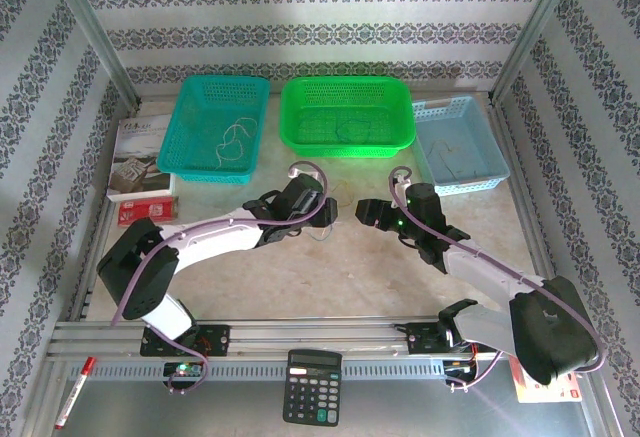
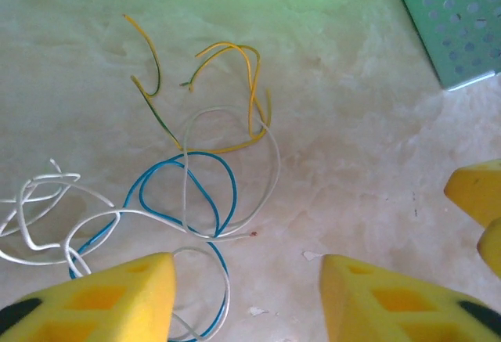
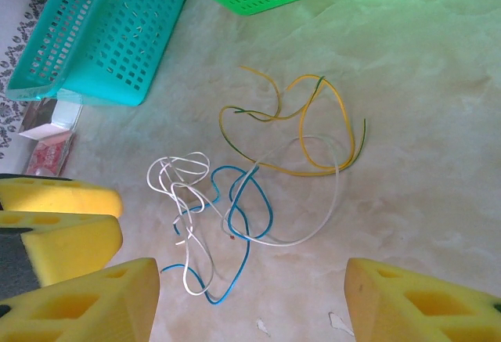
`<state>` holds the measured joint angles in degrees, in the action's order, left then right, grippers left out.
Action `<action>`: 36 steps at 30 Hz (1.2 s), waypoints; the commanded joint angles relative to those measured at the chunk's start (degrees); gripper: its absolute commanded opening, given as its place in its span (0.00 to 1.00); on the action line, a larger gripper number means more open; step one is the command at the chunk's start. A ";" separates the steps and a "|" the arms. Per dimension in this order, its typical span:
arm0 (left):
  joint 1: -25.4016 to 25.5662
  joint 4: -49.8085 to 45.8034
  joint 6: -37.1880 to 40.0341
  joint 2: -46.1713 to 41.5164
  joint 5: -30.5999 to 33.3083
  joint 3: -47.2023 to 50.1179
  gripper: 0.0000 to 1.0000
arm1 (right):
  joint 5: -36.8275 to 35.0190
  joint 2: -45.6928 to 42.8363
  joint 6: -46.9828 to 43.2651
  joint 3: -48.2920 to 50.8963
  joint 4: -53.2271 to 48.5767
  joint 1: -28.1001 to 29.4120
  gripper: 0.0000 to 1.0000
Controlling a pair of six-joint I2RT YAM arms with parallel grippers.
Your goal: Untangle the cables
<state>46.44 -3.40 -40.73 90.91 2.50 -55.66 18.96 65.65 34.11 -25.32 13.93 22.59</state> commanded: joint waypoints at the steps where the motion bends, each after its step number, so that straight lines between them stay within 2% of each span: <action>1: 0.17 -2.33 -0.58 -0.07 1.28 0.36 0.58 | 1.30 -0.56 -0.29 -1.09 0.97 -0.44 0.64; 6: -2.34 1.62 0.08 2.93 -3.93 0.92 0.61 | 1.52 -1.09 -0.34 -0.88 0.70 -0.33 0.64; 12: -4.51 5.06 0.18 5.87 -10.15 0.47 0.55 | 0.99 -2.25 -0.53 -0.38 0.13 -0.39 0.64; 24: -4.51 8.14 -0.96 9.00 -12.52 0.77 0.49 | 0.99 -2.27 -0.69 -0.60 0.02 -0.44 0.64; 29: -4.59 8.10 -0.56 9.10 -12.33 0.54 0.40 | 0.86 -2.26 -0.71 -0.46 -0.09 -0.44 0.64; 36: -4.83 8.23 -0.19 8.59 -12.17 0.92 0.16 | 0.83 -2.45 -0.58 -0.60 -0.21 -0.40 0.64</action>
<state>41.98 3.01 -41.04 99.50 -9.47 -55.09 19.55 64.18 34.11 -25.32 13.85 22.59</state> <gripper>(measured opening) 0.173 0.642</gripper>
